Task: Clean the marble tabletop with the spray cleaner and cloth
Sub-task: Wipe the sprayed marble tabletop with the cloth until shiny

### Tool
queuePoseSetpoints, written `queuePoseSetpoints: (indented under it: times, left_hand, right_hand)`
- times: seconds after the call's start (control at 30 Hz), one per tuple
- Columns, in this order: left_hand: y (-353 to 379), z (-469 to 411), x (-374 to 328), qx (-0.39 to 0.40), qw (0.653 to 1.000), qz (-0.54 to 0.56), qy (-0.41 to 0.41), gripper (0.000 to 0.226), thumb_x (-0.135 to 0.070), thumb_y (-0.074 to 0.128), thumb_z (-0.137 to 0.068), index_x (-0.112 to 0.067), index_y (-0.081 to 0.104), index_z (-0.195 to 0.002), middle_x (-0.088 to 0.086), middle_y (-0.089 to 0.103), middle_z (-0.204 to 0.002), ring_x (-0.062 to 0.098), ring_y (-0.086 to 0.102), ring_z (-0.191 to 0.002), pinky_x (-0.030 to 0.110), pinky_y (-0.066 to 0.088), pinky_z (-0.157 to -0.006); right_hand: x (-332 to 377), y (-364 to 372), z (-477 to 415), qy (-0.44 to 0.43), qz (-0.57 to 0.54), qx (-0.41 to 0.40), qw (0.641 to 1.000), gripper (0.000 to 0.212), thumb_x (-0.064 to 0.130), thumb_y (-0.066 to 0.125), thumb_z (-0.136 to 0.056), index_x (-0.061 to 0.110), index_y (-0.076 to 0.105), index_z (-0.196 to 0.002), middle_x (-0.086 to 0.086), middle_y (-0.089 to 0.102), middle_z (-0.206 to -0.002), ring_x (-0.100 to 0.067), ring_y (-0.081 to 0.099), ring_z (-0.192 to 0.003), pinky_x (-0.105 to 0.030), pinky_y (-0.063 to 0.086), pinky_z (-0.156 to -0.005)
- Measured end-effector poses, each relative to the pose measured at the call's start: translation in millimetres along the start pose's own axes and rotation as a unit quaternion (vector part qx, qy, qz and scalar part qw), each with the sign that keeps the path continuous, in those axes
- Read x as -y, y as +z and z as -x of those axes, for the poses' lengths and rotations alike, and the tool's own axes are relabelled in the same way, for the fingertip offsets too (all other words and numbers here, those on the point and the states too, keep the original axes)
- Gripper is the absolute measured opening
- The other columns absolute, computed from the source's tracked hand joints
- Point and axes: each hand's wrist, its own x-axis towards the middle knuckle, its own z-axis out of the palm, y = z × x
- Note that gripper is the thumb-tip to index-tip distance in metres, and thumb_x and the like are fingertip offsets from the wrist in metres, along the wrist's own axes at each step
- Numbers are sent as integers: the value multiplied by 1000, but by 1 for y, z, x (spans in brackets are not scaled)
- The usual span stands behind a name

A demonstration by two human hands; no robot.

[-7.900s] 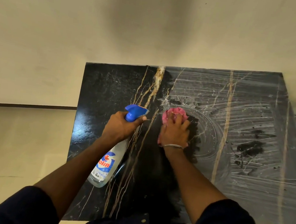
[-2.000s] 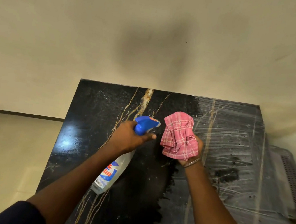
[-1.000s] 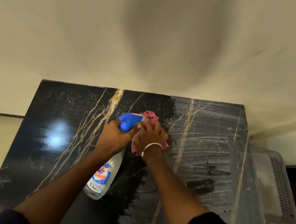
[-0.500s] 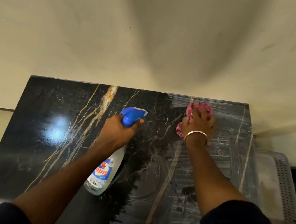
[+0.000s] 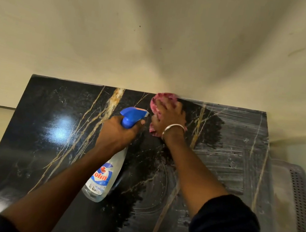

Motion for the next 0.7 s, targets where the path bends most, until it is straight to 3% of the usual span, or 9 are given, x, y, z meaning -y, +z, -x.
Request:
queuePoseSetpoints:
  times: [0.07,0.23,0.4,0.47,0.7]
  left_hand:
    - [1,-1,1,0,1000,5,4,35,-48,67,-82,-18,61,-99,-1,62,-72,14,62,-67,25,46,-63]
    - [6,0,-3,-1,1000,3,20,32,-47,66,-84,-21,60,-101,-3,61,-72,8,59,-64,17,40,-56]
    - [6,4,-4,10,999,26,27,30,-41,67,-86,-19,61,-106,2,63,-76,10,59,-65,17,44,-59]
    - [5,7,-2,14,999,30,32,31,-40,68,-86,-19,62,-108,-1,63,-75,9,59,-65,15,43,-58]
    - [2,14,1,0,1000,8,10,40,-47,68,-83,-20,60,-112,0,65,-82,9,61,-69,18,41,-57]
  right_hand:
    - [-46,0,6,55,2,-38,998,67,48,46,-85,39,28,-148,8,32,-153,-38,27,-131,-52,42,-98]
    - [-139,-12,26,194,-9,-62,979,62,45,51,-90,37,32,-149,4,30,-157,-43,24,-135,-51,33,-108]
    - [-105,-16,18,281,-16,-60,958,61,42,44,-93,29,28,-150,0,22,-160,-46,18,-139,-60,33,-105]
    - [-73,-16,14,263,-21,-50,963,61,41,43,-93,28,27,-151,-2,21,-160,-46,16,-140,-59,33,-104]
    - [26,7,22,21,14,10,1000,66,42,48,-92,27,26,-152,0,19,-160,-39,14,-144,-56,31,-108]
